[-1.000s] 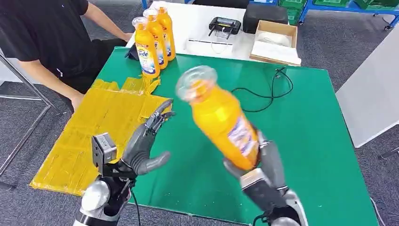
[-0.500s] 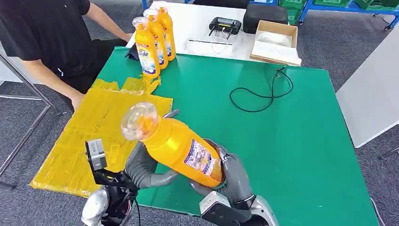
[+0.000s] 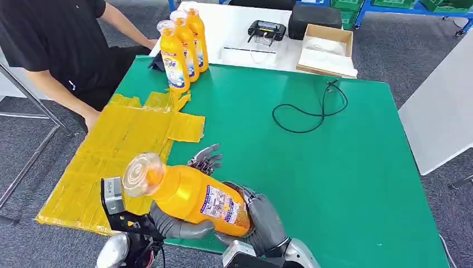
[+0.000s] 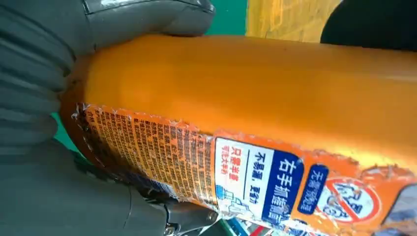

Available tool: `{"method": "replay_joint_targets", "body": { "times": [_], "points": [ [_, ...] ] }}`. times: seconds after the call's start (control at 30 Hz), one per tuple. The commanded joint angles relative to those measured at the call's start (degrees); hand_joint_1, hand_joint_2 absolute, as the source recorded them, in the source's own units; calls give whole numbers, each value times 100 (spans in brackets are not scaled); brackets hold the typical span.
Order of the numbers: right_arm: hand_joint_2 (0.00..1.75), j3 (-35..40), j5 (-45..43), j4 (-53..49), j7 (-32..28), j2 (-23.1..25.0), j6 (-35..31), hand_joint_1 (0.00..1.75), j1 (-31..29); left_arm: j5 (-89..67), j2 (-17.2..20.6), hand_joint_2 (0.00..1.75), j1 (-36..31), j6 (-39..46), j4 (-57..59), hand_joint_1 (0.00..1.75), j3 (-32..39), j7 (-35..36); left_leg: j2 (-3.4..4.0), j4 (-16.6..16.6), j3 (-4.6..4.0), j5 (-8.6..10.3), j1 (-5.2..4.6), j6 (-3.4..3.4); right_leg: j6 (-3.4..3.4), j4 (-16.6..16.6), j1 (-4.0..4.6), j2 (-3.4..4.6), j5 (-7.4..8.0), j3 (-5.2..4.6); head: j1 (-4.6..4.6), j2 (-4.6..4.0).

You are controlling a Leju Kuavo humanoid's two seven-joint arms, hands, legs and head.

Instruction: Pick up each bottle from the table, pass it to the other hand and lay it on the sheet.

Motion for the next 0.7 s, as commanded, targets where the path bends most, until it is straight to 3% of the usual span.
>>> {"method": "replay_joint_targets", "body": {
  "times": [0.03,0.43,0.47,0.7],
  "points": [
    [175,156,-11,434,19,-171,-11,175,-192,5,263,175,-71,-9,28,0,-182,5,8,-5,26,-6,1,-10,-11,-7,-1,27,-4,25,0,0],
    [175,199,-2,706,33,-166,-9,175,-268,281,379,175,82,-98,-2,0,-317,4,9,-7,18,-3,1,-7,-7,-8,0,21,0,16,0,0],
    [175,207,2,709,35,-166,-10,175,-273,277,360,175,65,-104,1,175,-328,-28,10,-6,25,-6,1,-9,-10,-8,0,26,-4,24,-2,0],
    [175,204,18,738,50,-170,-14,175,-291,100,350,175,1,-96,-7,175,-363,-113,9,-3,22,-6,2,-10,-11,-5,0,26,-4,21,-2,0]
  ]
}}
